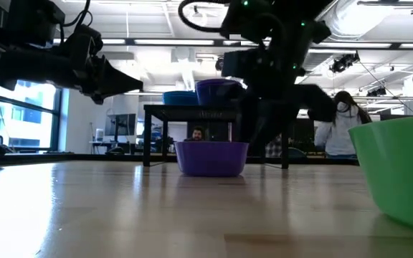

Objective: Pick & Place Mini bowls
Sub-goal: Stack the violet bowl on the violet bowl on the shelf

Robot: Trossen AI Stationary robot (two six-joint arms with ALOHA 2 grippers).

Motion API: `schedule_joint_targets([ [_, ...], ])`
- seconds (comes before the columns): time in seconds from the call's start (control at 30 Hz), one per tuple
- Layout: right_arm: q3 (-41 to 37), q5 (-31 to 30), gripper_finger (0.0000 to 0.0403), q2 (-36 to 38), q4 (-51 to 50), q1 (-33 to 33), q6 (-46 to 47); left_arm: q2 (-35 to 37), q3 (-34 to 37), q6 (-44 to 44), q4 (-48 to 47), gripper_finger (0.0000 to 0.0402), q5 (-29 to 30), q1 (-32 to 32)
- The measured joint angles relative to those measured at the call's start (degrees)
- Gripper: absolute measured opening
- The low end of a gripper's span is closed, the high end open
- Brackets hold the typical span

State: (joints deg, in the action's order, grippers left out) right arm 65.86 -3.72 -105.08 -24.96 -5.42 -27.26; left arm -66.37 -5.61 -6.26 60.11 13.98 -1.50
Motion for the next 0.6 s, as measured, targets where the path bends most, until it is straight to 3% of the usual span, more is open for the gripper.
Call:
schedule_joint_targets([
  [0.2,-0.2,-2.0,0.0112,-2.6,1.3,0.0,-2.8,0.0,0.0,0.0,-0.3,0.0001,0.0,0.0],
  [0.47,-0.3,-1.9,0.0009,-3.0,2.2,0.0,-2.8,0.0,0.0,0.0,-0.3,0.0001,0.0,0.0],
  [0.6,-0.3,-1.9,0.0013,-2.8,2.1,0.0,-2.7,0.0,0.0,0.0,-0.3,0.0001,0.0,0.0],
])
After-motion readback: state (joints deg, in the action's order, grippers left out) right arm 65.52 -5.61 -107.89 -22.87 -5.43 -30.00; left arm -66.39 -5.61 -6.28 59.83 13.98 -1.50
